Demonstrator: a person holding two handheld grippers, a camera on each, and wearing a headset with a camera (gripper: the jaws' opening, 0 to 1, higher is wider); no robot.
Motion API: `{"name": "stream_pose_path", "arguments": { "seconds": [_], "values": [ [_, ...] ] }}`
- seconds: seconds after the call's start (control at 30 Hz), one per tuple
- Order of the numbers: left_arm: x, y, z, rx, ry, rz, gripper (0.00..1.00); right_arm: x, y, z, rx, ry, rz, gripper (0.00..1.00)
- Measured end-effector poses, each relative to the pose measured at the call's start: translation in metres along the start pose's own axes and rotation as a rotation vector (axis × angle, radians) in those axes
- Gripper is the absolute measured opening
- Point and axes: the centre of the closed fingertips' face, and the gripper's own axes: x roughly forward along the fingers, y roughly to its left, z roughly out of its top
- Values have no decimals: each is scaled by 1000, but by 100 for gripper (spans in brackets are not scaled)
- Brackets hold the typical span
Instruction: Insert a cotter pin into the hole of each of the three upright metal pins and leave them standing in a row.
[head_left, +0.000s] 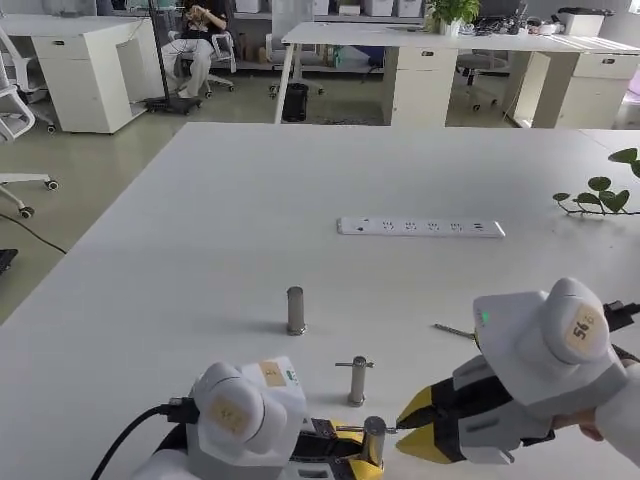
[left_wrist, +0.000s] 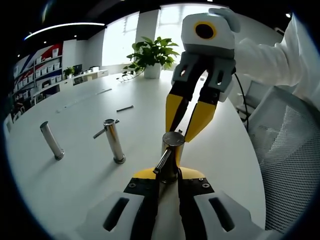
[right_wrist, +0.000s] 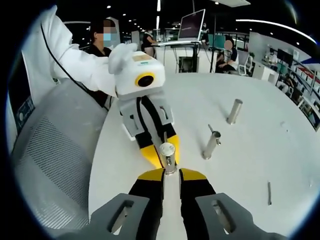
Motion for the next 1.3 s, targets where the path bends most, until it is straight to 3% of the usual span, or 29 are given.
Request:
{"name": "stream_pose_path", "arguments": {
  "seconds": [0.1,0.17,0.23,0.3,0.43,0.67,0.87,1.07,1.17,1.2,1.23,1.3],
  "values": [
    [-1,0,3,-12,-9,2,15,-1,1,-3,15,1,-3,12],
    [-3,1,1,-6,7,8,20,-2,0,-3,32,-7,-7,14],
    [-7,3,7,-18,-17,13,27,-3,2,-5,54,-11,-6,12],
    [-12,1,10,-46,-32,-4,36,-2,2,-7,66,-19,-12,13],
    [-23,1,6,-45,-20,-23,50,1,6,-11,102,-39,-16,21],
    [-38,-6,10,-68,-53,-54,82,11,11,-12,122,-77,-26,28],
    [-43,-6,11,-64,-61,-37,88,20,11,-4,129,-126,-52,36],
    [-46,-11,16,-84,-86,-59,99,28,11,-1,132,-139,-55,36],
    [-49,-11,14,-81,-74,-53,99,32,11,-2,133,-137,-53,36],
    [-51,-4,10,-73,-48,-9,99,33,11,-2,135,-136,-51,35],
    [-53,-4,8,-53,-34,-2,99,35,12,-3,134,-133,-49,35],
    [-56,-6,8,-61,-38,-7,99,37,12,-3,133,-130,-48,34]
  ]
}}
